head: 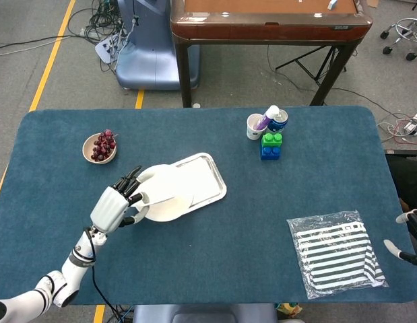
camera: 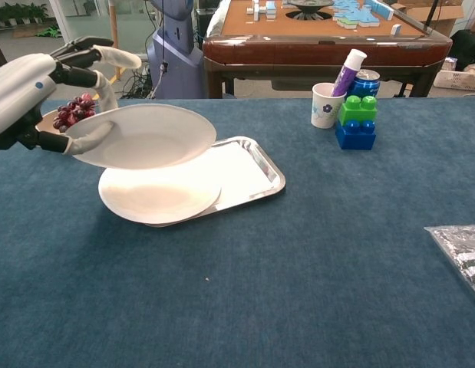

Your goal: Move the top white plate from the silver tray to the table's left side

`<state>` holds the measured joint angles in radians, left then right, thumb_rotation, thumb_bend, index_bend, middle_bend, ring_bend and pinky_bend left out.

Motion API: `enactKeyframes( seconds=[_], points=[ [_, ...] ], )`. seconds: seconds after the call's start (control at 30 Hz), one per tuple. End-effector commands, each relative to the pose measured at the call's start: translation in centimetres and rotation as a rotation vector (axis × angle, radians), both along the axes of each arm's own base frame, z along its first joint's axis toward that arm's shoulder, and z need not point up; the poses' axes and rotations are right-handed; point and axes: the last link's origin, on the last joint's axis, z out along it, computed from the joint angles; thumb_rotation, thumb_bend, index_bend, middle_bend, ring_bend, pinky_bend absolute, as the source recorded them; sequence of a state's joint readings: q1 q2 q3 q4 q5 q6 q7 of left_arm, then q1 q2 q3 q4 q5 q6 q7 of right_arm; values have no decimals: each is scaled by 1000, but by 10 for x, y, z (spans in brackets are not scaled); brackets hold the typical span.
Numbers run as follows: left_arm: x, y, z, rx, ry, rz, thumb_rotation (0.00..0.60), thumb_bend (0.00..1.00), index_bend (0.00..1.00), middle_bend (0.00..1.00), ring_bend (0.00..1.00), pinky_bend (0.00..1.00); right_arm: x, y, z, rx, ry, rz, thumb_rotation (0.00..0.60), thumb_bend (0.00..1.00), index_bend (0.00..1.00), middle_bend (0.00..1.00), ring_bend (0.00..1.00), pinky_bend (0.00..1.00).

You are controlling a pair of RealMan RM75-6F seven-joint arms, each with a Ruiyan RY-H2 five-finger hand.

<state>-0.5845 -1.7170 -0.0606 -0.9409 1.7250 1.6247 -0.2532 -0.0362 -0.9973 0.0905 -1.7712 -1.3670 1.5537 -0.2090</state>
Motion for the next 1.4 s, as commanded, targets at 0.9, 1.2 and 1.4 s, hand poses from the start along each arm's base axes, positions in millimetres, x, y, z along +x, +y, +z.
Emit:
enactKeyframes(
  seconds=[0.9,1.2,1.4],
  points=[
    [-83,1,63,176,129,176,600,383,697,180,37,286,0,0,-4,14,13,-20,600,191,456,400,345,409],
    [-109,-1,72,228,194,243,600,382,716,189,37,286,0,0,-4,11,13,-20,600,191,456,400,344,409],
    [-121,-1,77,243,239,275,600,382,721,189,37,286,-1,-1,-4,11,17,-24,600,191,456,400,344,409]
  ],
)
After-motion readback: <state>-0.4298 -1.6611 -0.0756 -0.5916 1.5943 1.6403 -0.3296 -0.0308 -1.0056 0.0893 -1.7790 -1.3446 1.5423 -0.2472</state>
